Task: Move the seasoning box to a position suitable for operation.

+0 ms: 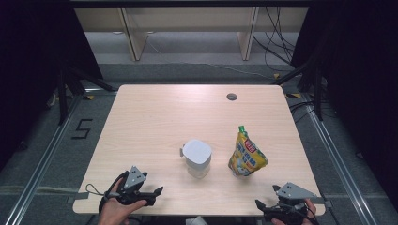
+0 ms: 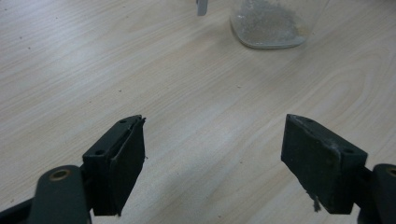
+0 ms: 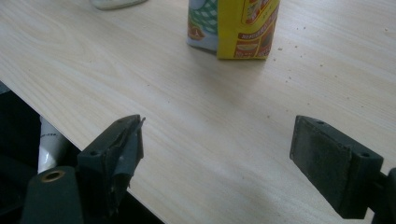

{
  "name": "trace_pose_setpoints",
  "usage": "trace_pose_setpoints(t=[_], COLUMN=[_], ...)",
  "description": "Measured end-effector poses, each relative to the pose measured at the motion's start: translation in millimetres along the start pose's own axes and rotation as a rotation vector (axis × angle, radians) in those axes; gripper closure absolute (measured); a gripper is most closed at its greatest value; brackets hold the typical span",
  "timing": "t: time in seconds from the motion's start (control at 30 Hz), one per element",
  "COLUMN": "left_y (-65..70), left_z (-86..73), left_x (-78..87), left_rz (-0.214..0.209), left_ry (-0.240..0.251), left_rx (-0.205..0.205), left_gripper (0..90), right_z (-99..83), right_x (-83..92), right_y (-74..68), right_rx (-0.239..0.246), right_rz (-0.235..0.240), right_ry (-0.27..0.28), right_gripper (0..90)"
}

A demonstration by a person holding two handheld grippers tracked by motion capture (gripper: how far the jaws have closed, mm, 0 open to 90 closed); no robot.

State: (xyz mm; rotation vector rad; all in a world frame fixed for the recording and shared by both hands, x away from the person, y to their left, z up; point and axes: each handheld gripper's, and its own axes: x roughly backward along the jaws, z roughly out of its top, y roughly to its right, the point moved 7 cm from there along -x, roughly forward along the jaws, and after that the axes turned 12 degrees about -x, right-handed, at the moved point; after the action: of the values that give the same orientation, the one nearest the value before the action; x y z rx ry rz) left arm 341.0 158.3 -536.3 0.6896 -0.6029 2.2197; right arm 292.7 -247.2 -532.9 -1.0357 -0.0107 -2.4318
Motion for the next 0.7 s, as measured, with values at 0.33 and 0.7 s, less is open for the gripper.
trace_pose_setpoints(t=[0.33, 0.7], left_y=[-3.1, -21.8], left_z=[0.7, 35.3], left_x=[-2.0, -22.6], left_rz=[0.01, 0.004], left_ry=[0.012, 0.085], left_rx=[0.017, -0.016], left_gripper=[20.4, 33.6], right_z=[-0.7, -1.1], right_x=[0.1, -1.3], right_y=[0.3, 0.8], right_rx=[-0.005, -0.007], right_rz=[0.019, 0.001], right_ry=[-0.017, -0.005], right_gripper=[19.2, 19.4])
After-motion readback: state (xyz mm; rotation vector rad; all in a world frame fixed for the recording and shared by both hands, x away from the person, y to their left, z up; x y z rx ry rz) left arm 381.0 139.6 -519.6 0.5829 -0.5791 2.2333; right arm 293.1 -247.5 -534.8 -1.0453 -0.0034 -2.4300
